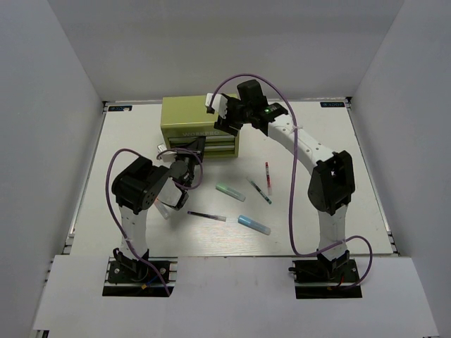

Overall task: Sort the stationery into containers
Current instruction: Open the drawer in the storage box.

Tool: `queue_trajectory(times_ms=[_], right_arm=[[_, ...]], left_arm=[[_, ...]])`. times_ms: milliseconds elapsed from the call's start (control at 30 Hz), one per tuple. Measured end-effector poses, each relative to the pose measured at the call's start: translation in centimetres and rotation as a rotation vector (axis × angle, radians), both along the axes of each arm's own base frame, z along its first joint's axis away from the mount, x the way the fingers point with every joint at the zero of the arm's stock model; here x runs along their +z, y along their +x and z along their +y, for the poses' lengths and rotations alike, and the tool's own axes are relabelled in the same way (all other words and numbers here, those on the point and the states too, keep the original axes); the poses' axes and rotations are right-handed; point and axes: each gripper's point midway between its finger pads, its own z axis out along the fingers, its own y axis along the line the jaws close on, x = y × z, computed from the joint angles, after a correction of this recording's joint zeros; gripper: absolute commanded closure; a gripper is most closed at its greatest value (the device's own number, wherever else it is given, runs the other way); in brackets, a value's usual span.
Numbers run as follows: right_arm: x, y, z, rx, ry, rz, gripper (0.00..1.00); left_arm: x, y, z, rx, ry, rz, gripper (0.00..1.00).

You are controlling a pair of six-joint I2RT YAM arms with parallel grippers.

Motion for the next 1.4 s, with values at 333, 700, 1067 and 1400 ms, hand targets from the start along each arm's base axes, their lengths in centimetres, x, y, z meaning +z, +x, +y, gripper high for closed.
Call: queue_trajectory(times_ms=[333, 700, 1067, 1400], right_arm=[[0.2, -0.5, 0.3, 0.013, -0.012, 0.024, 0.38], [0.1, -0.5, 0.3, 0.012, -0.02, 0.04, 0.38], [0.1, -0.4, 0.3, 0.006, -0.023, 0.045, 0.38], [0.1, -0.4, 0.3, 0.0, -0.022, 0.049, 0.38]], left_arm=[[-0.4, -0.6, 0.1, -0.005, 0.01, 0.017, 1.0], [-0.5, -3.0, 0.0, -0.028, 0.011, 0.032, 1.0], [-0.8, -6.7, 0.0, -0.061, 0.033, 0.06, 1.0], [-1.1, -9.9, 0.2, -0.075, 0.059, 0.079, 1.0]])
